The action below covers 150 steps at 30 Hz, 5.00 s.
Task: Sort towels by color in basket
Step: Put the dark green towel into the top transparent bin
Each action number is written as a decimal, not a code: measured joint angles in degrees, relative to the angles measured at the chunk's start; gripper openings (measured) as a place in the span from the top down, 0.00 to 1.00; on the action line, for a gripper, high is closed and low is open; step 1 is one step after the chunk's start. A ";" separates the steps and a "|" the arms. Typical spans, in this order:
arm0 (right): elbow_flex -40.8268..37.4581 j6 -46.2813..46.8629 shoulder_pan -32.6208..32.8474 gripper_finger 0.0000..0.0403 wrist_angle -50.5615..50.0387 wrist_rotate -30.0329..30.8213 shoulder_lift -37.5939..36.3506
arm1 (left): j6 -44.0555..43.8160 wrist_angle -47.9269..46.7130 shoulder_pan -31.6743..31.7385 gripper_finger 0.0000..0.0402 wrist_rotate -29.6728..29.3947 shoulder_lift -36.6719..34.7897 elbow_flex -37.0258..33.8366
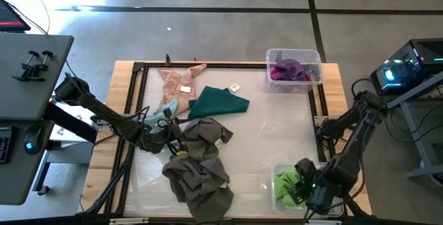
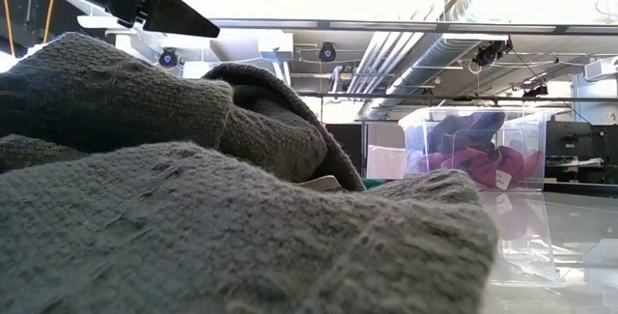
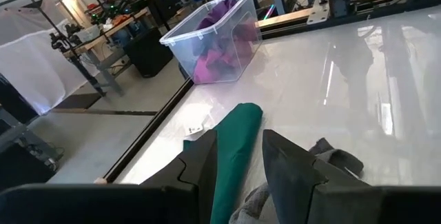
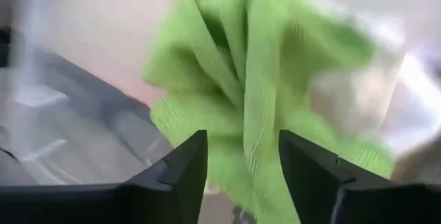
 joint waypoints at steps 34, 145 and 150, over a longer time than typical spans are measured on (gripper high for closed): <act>-22.53 -97.45 -49.95 0.52 59.76 22.85 -5.66 | -2.82 1.21 9.13 0.74 11.51 0.00 0.02; -37.02 -127.27 -54.93 0.97 105.12 32.61 -1.68 | -40.63 7.89 -11.33 0.78 -20.88 12.49 0.11; -35.87 -131.05 -57.87 0.98 78.78 39.34 -18.87 | -33.41 7.52 -11.27 0.78 -30.16 12.51 0.13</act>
